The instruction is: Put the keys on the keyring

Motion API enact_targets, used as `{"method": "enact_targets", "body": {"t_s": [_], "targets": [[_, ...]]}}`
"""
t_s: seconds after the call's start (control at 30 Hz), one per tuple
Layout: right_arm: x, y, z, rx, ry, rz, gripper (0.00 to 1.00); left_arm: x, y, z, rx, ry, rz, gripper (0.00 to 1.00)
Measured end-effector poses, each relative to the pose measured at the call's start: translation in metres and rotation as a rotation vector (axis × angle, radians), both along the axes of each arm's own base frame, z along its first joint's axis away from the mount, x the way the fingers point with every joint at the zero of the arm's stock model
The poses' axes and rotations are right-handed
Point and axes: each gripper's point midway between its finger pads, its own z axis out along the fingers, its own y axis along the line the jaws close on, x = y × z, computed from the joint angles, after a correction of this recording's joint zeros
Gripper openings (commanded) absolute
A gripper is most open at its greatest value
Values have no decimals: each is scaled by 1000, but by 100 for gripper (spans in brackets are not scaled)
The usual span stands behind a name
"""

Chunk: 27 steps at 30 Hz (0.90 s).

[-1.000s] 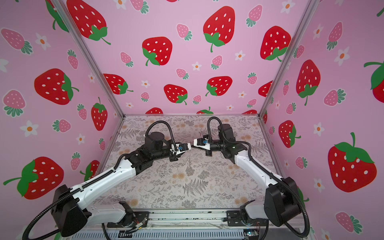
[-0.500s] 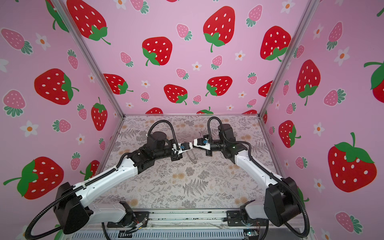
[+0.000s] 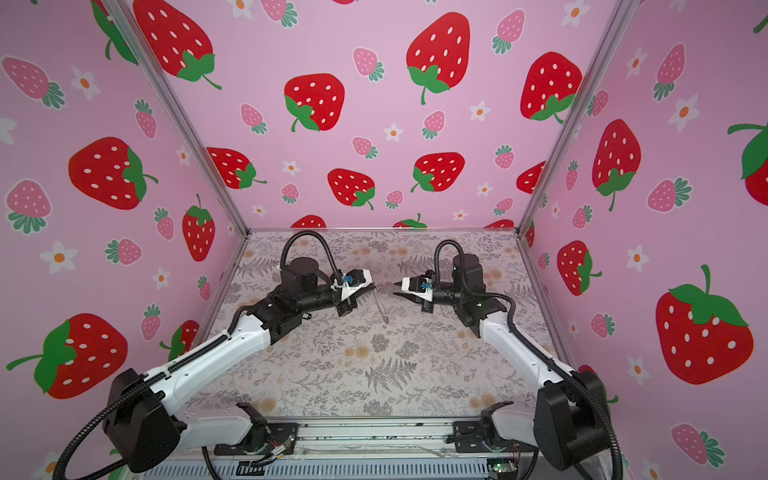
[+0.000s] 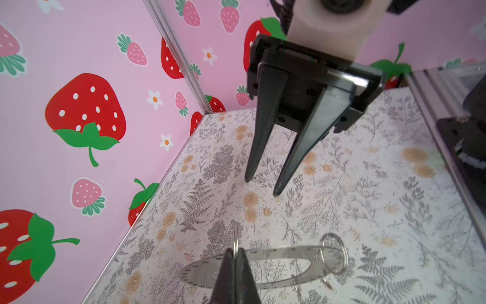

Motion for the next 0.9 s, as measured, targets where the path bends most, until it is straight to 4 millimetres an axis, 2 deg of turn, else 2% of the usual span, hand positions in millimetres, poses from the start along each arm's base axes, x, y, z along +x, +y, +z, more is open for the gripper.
{"method": "enact_targets", "body": {"t_s": [0.23, 0.57, 0.9], "targets": [[-6, 4, 17, 60, -11, 41, 26, -9, -8, 12, -141, 30, -75, 0], [-12, 17, 21, 87, 46, 105, 24, -16, -16, 34, -238, 8, -149, 0], [-20, 21, 32, 120, 52, 152, 20, -22, -18, 33, -244, 7, -182, 0]]}}
